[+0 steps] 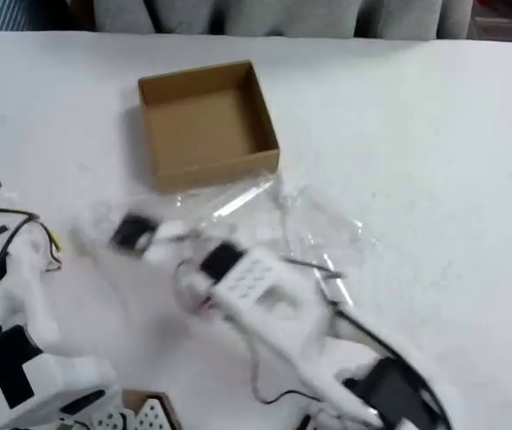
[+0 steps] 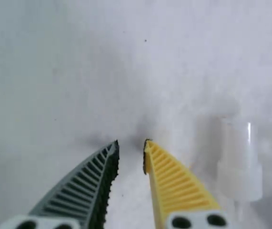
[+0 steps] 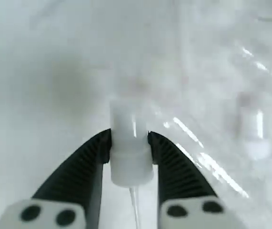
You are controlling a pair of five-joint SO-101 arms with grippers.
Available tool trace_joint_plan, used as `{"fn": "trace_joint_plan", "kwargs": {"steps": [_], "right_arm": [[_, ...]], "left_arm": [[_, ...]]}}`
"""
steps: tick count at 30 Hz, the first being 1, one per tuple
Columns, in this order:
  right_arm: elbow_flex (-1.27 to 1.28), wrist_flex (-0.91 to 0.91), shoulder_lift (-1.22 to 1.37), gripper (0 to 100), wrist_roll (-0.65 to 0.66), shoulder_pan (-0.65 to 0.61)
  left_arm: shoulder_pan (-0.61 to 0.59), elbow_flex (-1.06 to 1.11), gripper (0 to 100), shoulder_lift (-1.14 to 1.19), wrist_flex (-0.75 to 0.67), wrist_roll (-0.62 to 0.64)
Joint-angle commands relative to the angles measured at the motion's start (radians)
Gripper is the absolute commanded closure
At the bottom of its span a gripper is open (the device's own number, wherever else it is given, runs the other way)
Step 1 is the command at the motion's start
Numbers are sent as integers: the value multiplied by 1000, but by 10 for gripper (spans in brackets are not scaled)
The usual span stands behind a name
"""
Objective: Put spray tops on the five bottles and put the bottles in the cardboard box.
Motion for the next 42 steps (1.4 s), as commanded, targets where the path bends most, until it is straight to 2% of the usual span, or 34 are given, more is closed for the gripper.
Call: {"fn": "trace_joint_plan", "kwargs": {"steps": [1,6,9,14,17,21,27,29,32,34,37,40,42], "right_arm": [[-48,119,-223,982,-9,260],[106,110,-438,982,-9,570],[229,62,-522,982,-9,740],[347,5,-565,982,-9,995],[391,-13,-565,982,-9,1112],[462,-68,-565,982,-9,1193],[506,-111,-565,982,-14,1196],[506,-113,-565,982,-44,1196],[505,-113,-565,982,-49,1196],[505,-113,-565,982,-49,1196],[506,-125,-565,982,-49,1194],[508,-127,-565,982,-49,1194],[508,-127,-565,981,-49,1188]], "left_arm": [[18,-51,898,-2,12,11],[50,-55,898,-4,35,12],[116,-63,898,-38,114,11],[272,-60,898,-232,235,14],[446,-60,898,-371,313,14],[769,-57,895,-518,394,9],[1230,23,894,-611,299,20],[1323,26,894,-610,238,106],[1417,23,894,-587,127,328],[1475,21,893,-556,40,433],[1564,23,847,-466,-95,589],[1572,8,762,-309,-192,772],[1557,-28,712,-199,-199,836]]}}
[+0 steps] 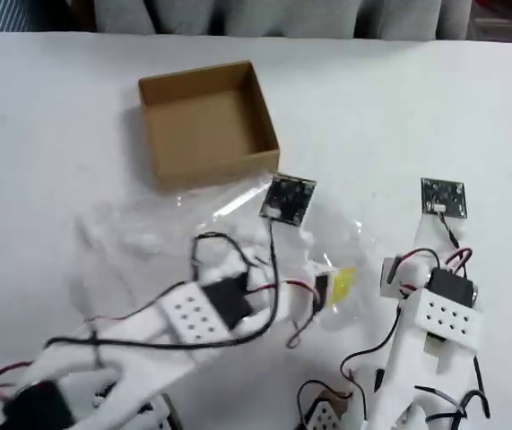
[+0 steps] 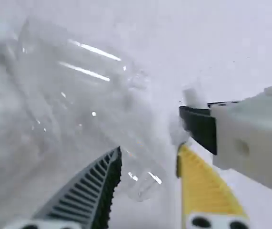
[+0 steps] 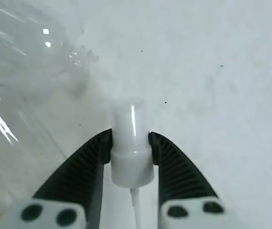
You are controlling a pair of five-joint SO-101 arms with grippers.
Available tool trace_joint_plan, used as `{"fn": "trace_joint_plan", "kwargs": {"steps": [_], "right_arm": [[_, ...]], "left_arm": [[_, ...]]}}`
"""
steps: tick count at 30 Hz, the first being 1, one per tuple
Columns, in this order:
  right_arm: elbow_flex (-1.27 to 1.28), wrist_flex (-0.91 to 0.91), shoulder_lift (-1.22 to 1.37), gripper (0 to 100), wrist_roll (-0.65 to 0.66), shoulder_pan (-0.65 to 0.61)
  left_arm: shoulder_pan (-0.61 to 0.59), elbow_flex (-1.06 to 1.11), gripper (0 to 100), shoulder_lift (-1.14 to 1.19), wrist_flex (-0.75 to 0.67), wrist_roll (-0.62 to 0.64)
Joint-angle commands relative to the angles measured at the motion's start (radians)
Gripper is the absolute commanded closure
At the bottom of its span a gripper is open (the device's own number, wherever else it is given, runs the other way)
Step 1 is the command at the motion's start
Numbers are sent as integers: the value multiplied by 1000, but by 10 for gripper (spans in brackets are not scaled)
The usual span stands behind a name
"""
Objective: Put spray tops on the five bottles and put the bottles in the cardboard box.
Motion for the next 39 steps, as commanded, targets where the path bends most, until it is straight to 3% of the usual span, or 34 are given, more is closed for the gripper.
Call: {"fn": "trace_joint_plan", "kwargs": {"steps": [1,8,30,32,36,39], "right_arm": [[-6,-18,-19,981,-9,-5],[-5,-16,-19,981,-8,-36],[12,-15,-19,981,18,-90],[12,-15,-19,981,18,-90],[12,-15,-19,981,18,-90],[12,-15,-19,981,18,-88]], "left_arm": [[-10,-91,695,236,-68,189],[-94,-265,684,383,121,236],[-130,-428,689,696,101,261],[-117,-428,736,704,101,259],[-94,-433,987,704,95,196],[-93,-433,926,704,94,160]]}}
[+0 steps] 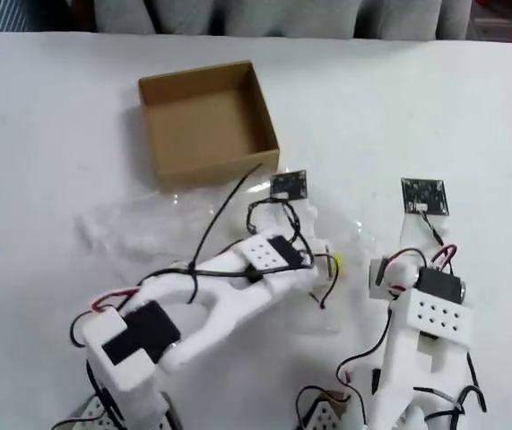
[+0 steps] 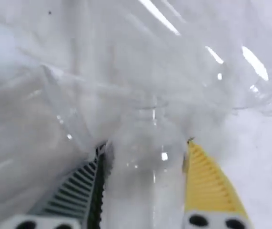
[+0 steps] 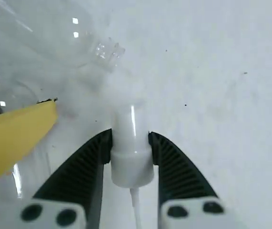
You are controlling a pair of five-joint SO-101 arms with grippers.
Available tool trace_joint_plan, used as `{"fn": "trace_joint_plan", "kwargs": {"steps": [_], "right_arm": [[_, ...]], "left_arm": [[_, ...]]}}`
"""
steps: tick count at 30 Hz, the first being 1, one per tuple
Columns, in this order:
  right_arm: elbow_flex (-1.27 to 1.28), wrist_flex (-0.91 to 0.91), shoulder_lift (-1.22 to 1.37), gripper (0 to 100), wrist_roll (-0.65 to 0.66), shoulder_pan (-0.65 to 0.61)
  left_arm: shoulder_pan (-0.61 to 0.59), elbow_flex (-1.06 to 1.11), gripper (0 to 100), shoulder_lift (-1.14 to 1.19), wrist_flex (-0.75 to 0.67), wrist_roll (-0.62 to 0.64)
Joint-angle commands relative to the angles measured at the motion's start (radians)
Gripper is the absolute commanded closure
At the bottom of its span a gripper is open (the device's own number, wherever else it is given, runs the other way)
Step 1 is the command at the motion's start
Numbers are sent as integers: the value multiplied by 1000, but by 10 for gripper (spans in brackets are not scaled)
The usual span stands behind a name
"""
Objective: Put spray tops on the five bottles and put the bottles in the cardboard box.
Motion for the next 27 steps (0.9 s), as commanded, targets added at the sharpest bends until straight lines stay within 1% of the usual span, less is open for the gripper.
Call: {"fn": "trace_joint_plan", "kwargs": {"steps": [1,4,6,8,12,16,19,21,27], "right_arm": [[-11,-12,-19,981,12,-12],[-11,-13,-19,981,12,-10],[-11,-13,-19,981,12,-8],[-9,-13,-19,981,12,-8],[-8,-13,-19,981,12,-8],[-6,-13,-19,981,12,-8],[-6,-13,-19,981,12,-8],[-5,-13,-19,981,12,-7],[-3,-13,-18,981,12,-10]], "left_arm": [[13,-38,927,2,-8,-58],[13,-38,982,1,-2,-66],[18,-38,972,-1,31,-81],[24,-52,978,-22,86,-150],[27,-64,980,-148,252,-341],[-22,-28,980,-320,356,-456],[-107,38,980,-453,388,-506],[-186,97,980,-541,396,-537],[-510,285,980,-783,394,-678]]}}
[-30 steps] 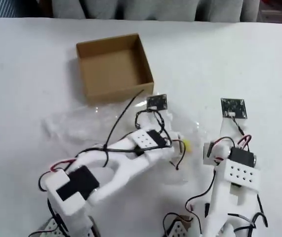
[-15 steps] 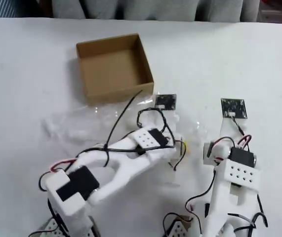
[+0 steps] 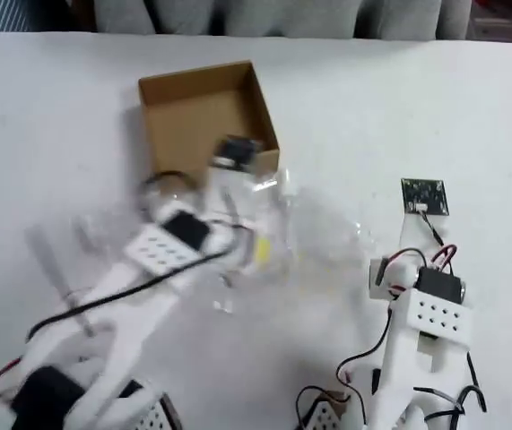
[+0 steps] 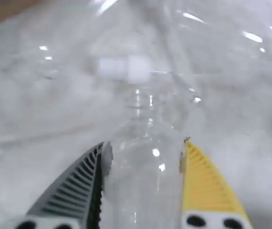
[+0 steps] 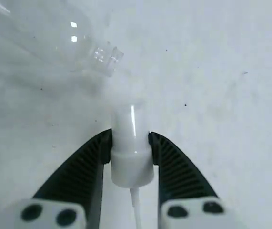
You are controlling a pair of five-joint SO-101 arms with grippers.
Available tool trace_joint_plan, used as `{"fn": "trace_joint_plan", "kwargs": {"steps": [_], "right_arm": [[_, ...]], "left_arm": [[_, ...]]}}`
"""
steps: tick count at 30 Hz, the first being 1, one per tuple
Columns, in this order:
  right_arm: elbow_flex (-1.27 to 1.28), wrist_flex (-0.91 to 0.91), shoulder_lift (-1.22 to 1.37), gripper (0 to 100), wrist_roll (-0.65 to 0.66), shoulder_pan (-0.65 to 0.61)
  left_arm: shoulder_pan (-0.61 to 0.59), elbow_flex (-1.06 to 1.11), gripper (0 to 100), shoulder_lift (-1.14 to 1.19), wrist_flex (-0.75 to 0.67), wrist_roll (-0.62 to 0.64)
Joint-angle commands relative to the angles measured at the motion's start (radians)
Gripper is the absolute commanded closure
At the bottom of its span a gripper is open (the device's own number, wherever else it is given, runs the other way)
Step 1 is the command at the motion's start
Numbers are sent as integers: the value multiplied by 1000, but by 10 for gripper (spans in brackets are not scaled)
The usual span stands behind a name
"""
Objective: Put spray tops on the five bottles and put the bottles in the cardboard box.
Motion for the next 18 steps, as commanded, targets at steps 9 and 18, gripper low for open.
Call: {"fn": "trace_joint_plan", "kwargs": {"steps": [9,18], "right_arm": [[11,-27,-18,981,14,-13],[11,-24,-18,981,14,-13]], "left_arm": [[-587,431,980,-302,-117,-258],[-704,525,964,-298,-204,-324]]}}
